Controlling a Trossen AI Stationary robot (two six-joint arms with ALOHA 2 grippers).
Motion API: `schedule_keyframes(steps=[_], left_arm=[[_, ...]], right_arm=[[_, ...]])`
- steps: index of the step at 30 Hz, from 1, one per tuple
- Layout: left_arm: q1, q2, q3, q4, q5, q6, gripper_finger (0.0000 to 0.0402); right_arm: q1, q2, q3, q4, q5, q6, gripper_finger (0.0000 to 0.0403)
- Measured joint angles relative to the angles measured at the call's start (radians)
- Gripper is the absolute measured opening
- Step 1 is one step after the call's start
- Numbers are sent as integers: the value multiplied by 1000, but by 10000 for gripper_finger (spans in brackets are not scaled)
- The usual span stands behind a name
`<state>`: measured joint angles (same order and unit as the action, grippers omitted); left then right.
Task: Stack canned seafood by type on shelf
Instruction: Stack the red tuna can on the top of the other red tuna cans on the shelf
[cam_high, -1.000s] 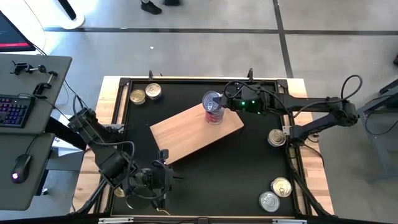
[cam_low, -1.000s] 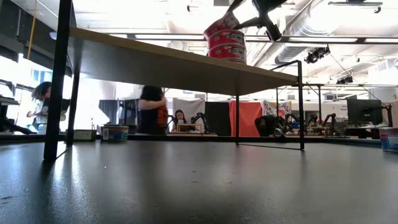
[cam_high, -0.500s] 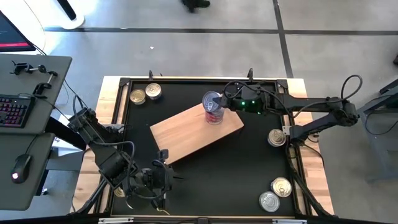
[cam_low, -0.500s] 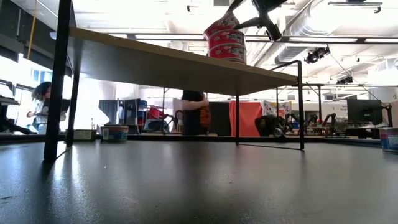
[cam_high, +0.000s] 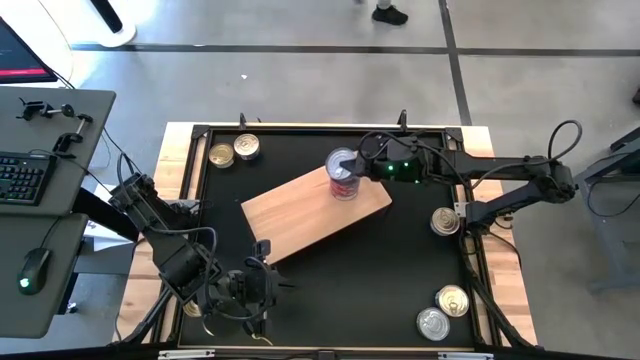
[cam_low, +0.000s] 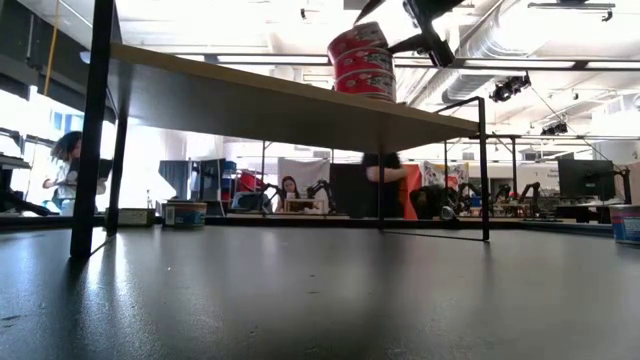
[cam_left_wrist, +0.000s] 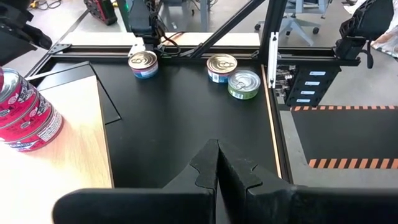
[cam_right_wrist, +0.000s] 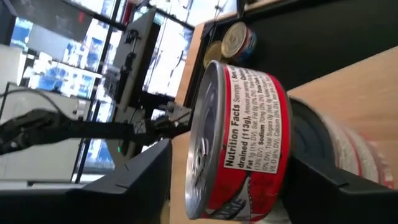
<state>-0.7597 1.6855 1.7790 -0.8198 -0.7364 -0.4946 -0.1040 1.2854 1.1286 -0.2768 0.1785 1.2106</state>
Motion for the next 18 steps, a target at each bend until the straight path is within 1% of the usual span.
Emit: schedule_keyframes(steps=[2, 7, 14, 18], left_arm=[[0, 0, 0, -5, 0, 0, 0], [0, 0, 0, -9, 0, -2, 0], [-2, 0, 0, -8, 0, -2, 0], [-2, 0, 0, -8, 1, -3, 0]], right_arm=[[0, 0, 0, 1, -21, -1, 256], [0, -3, 3, -5, -31, 4, 257], [0, -4, 51, -134, -33, 2, 257], [0, -4, 63, -155, -33, 1, 257]])
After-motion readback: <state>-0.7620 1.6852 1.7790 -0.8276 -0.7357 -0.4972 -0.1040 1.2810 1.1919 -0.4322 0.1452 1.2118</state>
